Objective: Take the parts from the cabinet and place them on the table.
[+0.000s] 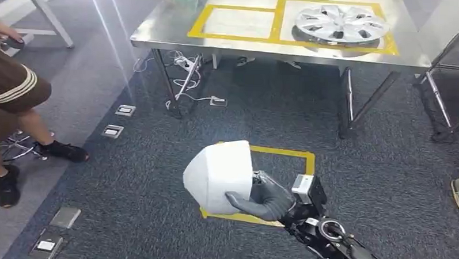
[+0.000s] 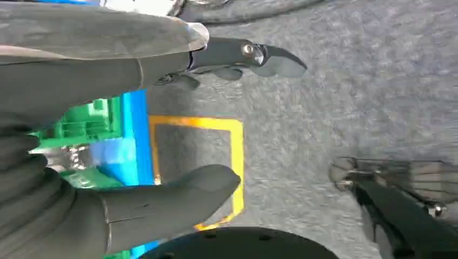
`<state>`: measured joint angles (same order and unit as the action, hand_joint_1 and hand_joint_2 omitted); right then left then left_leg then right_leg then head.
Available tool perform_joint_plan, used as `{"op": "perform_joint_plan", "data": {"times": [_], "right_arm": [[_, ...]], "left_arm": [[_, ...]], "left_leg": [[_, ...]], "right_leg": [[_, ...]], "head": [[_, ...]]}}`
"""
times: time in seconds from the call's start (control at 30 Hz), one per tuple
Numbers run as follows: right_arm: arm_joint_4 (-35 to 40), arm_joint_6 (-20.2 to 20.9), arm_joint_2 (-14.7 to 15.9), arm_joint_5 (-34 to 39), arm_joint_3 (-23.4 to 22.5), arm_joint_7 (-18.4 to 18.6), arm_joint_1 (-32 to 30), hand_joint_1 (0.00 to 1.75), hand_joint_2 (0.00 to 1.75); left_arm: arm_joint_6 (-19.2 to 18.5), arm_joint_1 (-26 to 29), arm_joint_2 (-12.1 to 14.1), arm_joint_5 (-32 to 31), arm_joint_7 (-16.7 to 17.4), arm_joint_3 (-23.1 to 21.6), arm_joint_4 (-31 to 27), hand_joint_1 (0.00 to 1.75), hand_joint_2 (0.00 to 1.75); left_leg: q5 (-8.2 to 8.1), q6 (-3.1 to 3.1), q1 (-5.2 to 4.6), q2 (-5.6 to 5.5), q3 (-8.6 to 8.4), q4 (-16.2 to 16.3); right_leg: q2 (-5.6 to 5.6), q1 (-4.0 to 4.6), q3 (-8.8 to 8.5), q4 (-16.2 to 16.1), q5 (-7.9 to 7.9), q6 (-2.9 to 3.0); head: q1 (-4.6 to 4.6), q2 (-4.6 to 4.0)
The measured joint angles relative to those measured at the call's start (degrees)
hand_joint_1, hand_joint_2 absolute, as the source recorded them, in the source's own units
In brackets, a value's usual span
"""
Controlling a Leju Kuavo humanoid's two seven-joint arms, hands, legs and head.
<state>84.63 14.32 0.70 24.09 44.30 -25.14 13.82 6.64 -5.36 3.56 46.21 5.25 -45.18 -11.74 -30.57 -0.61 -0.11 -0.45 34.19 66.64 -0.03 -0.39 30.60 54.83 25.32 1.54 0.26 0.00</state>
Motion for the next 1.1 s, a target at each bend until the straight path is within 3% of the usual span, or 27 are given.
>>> {"op": "perform_joint_plan", "data": {"times": [0.07,0.1,0.13,0.2,0.23,0.27,0.3,0.33,0.4,0.43,0.5,0.57,0.6,0.63,0.67,0.7,0.73,0.77,0.8,0.83,0.9,0.93,0.97,1.03,1.07,1.1], "right_arm": [[-0.07,0.00,0.00,-0.28,0.07,0.02,-0.24,1.75,1.75],[-0.11,0.00,0.00,-0.31,0.07,0.02,-0.31,1.75,1.75],[-0.13,0.00,0.00,-0.33,0.04,0.02,-0.36,1.75,1.75],[-0.13,0.00,0.00,-0.33,0.05,0.02,-0.40,1.75,1.75],[-0.15,-0.02,0.02,-0.33,0.04,0.02,-0.42,1.75,1.75],[-0.24,-0.02,0.00,-0.35,0.04,0.07,-0.40,1.75,1.75],[-0.26,-0.02,0.00,-0.35,0.04,0.02,-0.34,1.75,1.75],[-0.26,-0.04,0.00,-0.48,0.04,0.07,-0.43,1.75,1.75],[-0.26,-0.04,0.00,-0.50,0.00,-0.09,-0.27,1.75,1.75],[-0.26,-0.02,0.02,-0.52,0.02,-0.11,-0.32,1.75,1.75],[-0.28,-0.04,0.00,-0.50,-0.07,-0.22,-0.27,1.75,1.75],[-0.28,-0.11,0.02,-0.50,-0.22,-0.24,-0.73,1.75,1.75],[-0.28,-0.11,0.04,-0.50,-0.31,-0.26,-0.93,1.75,1.75],[-0.28,-0.11,0.04,-0.50,-0.35,-0.24,-1.01,1.75,1.75],[-0.28,-0.11,0.02,-0.50,-0.39,-0.24,-1.03,1.75,1.75],[-0.28,-0.11,0.04,-0.48,-0.44,-0.24,-1.03,1.75,1.75],[-0.33,-0.11,0.09,-0.48,-0.50,-0.24,-1.06,1.75,1.75],[-0.37,-0.11,0.15,-0.37,-0.59,-0.26,-1.19,1.75,1.75],[-0.39,-0.09,0.15,-0.42,-0.55,-0.15,-1.21,1.75,1.75],[-0.37,0.02,0.15,-0.41,-0.55,-0.15,-1.11,1.75,1.75],[-0.31,0.02,0.00,-0.24,-0.52,-0.24,-0.54,1.75,1.75],[-0.31,0.07,-0.02,-0.24,-0.57,-0.24,-0.38,1.75,1.75],[-0.33,0.07,-0.04,-0.24,-0.59,-0.24,-0.29,1.75,1.75],[-0.48,0.18,-0.04,-0.24,-0.42,-0.28,-0.20,1.75,1.75],[-0.61,0.17,-0.04,-0.24,-0.35,-0.33,-0.21,1.75,1.75],[-0.79,0.15,-0.04,-0.26,-0.35,-0.39,-0.21,1.75,1.75]], "left_arm": [[0.00,0.19,0.00,-0.02,-0.04,-0.02,0.00,0.00,1.75],[0.00,0.32,0.02,-0.04,-0.04,-0.04,0.00,0.00,1.75],[0.00,0.36,0.02,-0.04,-0.04,-0.07,0.00,0.00,1.75],[0.00,0.59,0.15,-0.07,-0.07,-0.07,0.00,0.00,1.75],[0.00,0.76,0.09,-0.07,-0.04,-0.09,0.00,0.00,1.75],[0.00,0.70,0.02,-0.07,-0.04,-0.17,0.00,0.00,1.75],[-0.02,0.67,0.09,-0.07,-0.04,-0.24,0.00,0.00,1.75],[-0.02,0.61,0.04,-0.07,-0.07,-0.26,0.00,0.00,1.75],[0.00,0.58,0.00,-0.07,0.04,-0.33,0.00,0.00,1.75],[0.00,0.71,-0.09,-0.07,0.07,-0.33,0.00,0.00,1.75],[0.00,0.60,-0.07,-0.09,0.20,-0.39,0.00,0.00,1.75],[0.02,0.60,-0.09,-0.24,0.42,-0.46,0.00,0.00,1.75],[0.02,0.62,-0.09,-0.24,0.48,-0.50,0.00,0.00,1.75],[0.00,0.65,-0.09,-0.24,0.53,-0.59,0.00,0.00,1.75],[0.00,0.70,-0.11,-0.24,0.55,-0.68,0.00,0.00,1.75],[0.00,0.70,-0.13,-0.24,0.55,-0.72,0.00,0.00,1.75],[0.00,0.97,-0.35,-0.22,0.57,-0.79,0.00,0.00,1.75],[0.00,0.55,-0.35,-0.15,0.57,-0.83,0.00,0.00,1.75],[0.00,0.34,-0.37,0.15,0.57,-0.85,0.00,0.00,1.75],[-0.02,0.26,-0.35,0.28,0.57,-0.85,0.00,0.00,1.75],[-0.02,0.19,-0.20,0.46,0.63,-0.85,0.00,0.00,1.75],[-0.02,0.10,-0.26,0.55,0.63,-0.85,0.00,0.00,1.75],[-0.07,-0.07,-0.31,0.68,0.61,-0.85,0.00,0.00,1.75],[-0.07,-0.03,-0.35,0.92,0.63,-0.85,0.00,0.00,1.75],[-0.07,0.07,-0.33,1.03,0.74,-0.85,0.00,0.00,1.75],[-0.05,0.20,-0.31,1.14,0.79,-0.85,0.00,0.00,1.75]], "left_leg": [[-3.36,-0.73,0.54,0.01,4.99,5.50],[-3.69,-0.97,0.79,0.04,6.02,5.26],[-2.75,-1.17,1.01,0.06,5.94,2.90],[3.69,-1.65,1.31,0.29,3.61,-6.18],[8.63,-1.65,1.52,0.84,2.82,-10.28],[8.36,-1.14,1.14,1.24,3.05,-10.42],[8.12,-0.24,0.91,0.93,2.81,-10.39],[8.39,0.20,0.94,0.67,2.60,-10.64],[7.69,1.12,1.09,0.59,1.16,-10.89],[7.09,1.65,1.05,0.65,0.27,-11.07],[6.08,2.18,0.90,0.60,-0.92,-11.07],[4.57,2.38,0.60,0.38,-2.67,-11.08],[3.84,2.40,0.46,0.23,-3.68,-11.09],[3.06,2.42,0.31,0.12,-4.81,-11.09],[2.14,2.46,0.20,0.06,-6.10,-11.11],[1.30,2.46,0.04,0.06,-7.27,-11.15],[0.58,2.44,0.10,0.04,-7.59,-11.33],[-0.09,2.11,-0.20,-0.29,-8.45,-10.88],[-0.74,1.70,-0.16,-0.46,-8.64,-11.25],[-0.50,1.40,0.00,-0.43,-9.51,-11.16],[0.22,0.89,-0.09,-0.46,-9.00,-9.73],[1.33,0.67,0.03,-0.26,-7.29,-6.29],[1.43,0.35,0.11,-0.17,-4.22,-1.99],[-2.01,-0.37,0.46,-0.13,1.24,4.11],[-4.31,-0.69,0.64,-0.09,3.46,5.56],[-5.27,-0.84,0.79,-0.03,4.78,5.14]], "right_leg": [[0.03,-0.15,-0.92,-0.02,1.04,-0.10],[0.13,-0.28,-1.64,-0.01,1.64,-0.25],[0.22,-0.48,-2.48,-0.02,2.31,-0.48],[0.26,-0.95,-4.48,-0.03,3.79,-1.06],[0.17,-0.84,-3.96,-0.18,4.44,-1.55],[0.38,-0.68,-5.35,-0.01,5.16,-1.88],[0.25,-0.60,-4.76,-0.57,5.48,-2.37],[0.24,-0.52,-6.19,-0.90,5.26,-2.84],[0.26,-0.73,-5.96,0.40,5.06,-3.37],[0.13,-0.80,-4.80,3.44,4.84,-3.44],[0.13,-0.68,0.24,11.65,6.26,-3.56],[0.14,-0.54,5.40,17.58,11.80,-3.46],[0.14,-0.51,6.43,17.36,13.28,-3.29],[0.14,-0.36,6.72,15.55,13.27,-3.00],[0.15,-0.07,6.40,12.05,11.28,-2.58],[0.22,0.24,5.98,7.86,6.88,-1.94],[0.20,0.63,5.93,3.71,-0.23,-1.02],[0.82,0.95,6.23,2.51,-3.08,-1.09],[0.76,1.01,4.96,2.62,-2.28,-1.33],[0.71,0.99,4.71,2.23,-2.23,-1.12],[0.75,0.59,2.91,1.06,-2.02,-0.77],[0.80,0.50,2.01,0.40,-1.86,-0.65],[0.66,0.40,1.39,0.00,-1.46,-0.29],[0.64,0.35,0.25,-0.34,-0.47,-0.28],[0.66,0.34,-0.59,-0.36,0.27,-0.29],[0.75,0.29,-1.59,-0.35,1.09,-0.34]], "head": [[-0.41,0.00],[-0.61,0.00],[-0.85,0.00],[-1.33,0.00],[-1.75,0.00],[-2.36,0.00],[-2.29,0.00],[-2.12,0.00],[-1.64,0.00],[-1.00,0.00],[-0.30,0.00],[0.53,0.00],[0.81,0.00],[0.98,0.00],[1.34,0.00],[1.77,0.00],[2.06,0.00],[1.62,0.00],[1.58,0.00],[1.51,0.00],[1.66,0.00],[1.38,0.00],[0.68,0.00],[0.18,0.00],[-0.06,0.00],[-0.41,0.00]]}}
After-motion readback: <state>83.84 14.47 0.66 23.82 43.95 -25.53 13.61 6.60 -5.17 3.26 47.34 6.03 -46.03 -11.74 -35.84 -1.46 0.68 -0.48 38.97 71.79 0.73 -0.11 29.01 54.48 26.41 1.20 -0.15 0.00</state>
